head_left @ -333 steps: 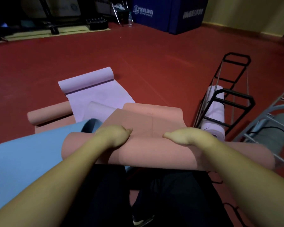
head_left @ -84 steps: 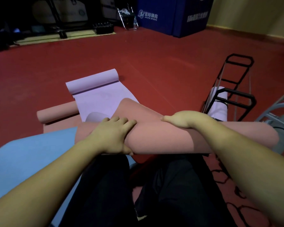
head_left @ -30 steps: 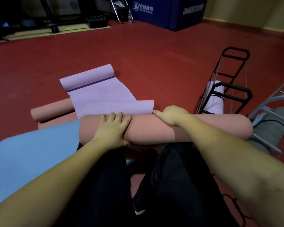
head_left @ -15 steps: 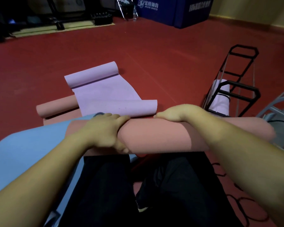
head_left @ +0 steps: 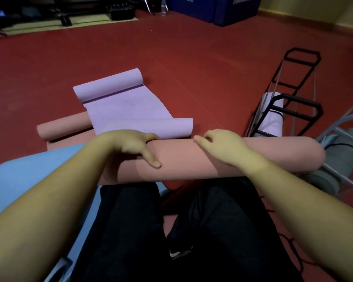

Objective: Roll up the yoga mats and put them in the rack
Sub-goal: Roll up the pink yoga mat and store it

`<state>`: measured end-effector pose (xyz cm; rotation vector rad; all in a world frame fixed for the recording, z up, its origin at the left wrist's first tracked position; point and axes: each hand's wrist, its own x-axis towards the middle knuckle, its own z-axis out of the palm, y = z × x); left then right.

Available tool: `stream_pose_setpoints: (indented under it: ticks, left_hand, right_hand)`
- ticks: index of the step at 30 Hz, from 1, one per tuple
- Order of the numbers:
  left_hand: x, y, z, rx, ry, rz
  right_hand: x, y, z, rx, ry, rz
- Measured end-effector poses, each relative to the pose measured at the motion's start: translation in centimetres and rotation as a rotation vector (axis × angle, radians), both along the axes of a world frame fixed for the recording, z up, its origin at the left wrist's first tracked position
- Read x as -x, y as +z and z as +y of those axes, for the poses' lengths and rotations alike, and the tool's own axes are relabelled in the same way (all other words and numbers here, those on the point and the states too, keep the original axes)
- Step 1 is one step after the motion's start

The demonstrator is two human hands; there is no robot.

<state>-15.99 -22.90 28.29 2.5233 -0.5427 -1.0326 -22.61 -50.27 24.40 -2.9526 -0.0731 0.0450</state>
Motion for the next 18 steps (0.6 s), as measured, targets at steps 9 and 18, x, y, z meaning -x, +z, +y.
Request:
stream_pose_setpoints:
  ticks: [9, 18]
  left_hand:
    - [-1.7, -0.7, -0.5, 0.090, 0.073, 0.127]
    - [2.1, -3.9, 1.0, 0.024, -0.148, -0.794]
  right_hand:
    - [-0.8, -0.8, 0.3, 0.061, -0.038, 0.024]
    - [-2.3, -1.0, 0.2, 0.036, -0.078, 0.105]
